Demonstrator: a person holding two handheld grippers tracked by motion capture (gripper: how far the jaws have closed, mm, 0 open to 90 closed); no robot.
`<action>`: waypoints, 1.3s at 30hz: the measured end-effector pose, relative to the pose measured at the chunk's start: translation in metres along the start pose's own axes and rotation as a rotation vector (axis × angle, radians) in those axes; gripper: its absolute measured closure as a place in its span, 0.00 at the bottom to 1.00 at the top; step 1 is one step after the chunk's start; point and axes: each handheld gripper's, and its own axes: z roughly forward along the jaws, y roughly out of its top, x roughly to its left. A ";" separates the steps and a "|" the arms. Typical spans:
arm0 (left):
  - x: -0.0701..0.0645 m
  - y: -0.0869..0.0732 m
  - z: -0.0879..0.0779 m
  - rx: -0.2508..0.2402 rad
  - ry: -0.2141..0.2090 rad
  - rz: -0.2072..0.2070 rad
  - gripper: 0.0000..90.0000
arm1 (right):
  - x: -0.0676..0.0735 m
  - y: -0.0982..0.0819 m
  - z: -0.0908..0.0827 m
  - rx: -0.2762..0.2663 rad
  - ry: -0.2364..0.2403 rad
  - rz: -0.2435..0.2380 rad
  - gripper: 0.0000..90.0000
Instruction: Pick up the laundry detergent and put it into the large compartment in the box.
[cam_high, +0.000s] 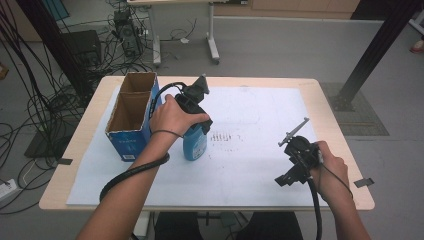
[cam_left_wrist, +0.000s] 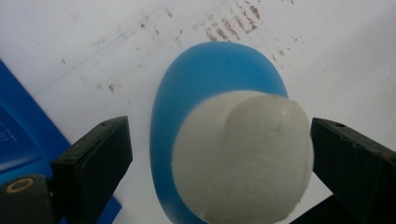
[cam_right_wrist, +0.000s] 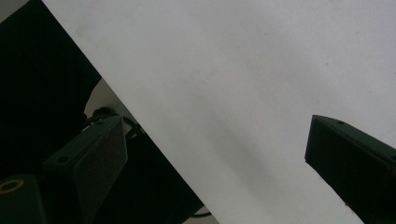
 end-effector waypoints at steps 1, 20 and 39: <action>0.000 0.000 0.000 0.004 0.002 0.004 0.09 | 0.000 0.000 0.000 0.000 -0.001 0.000 0.06; -0.001 0.003 0.002 0.010 0.021 0.000 0.16 | 0.000 0.000 0.000 -0.005 0.002 0.000 0.06; -0.002 0.005 0.001 0.011 0.033 0.004 0.27 | -0.001 -0.002 0.000 -0.009 0.001 0.002 0.06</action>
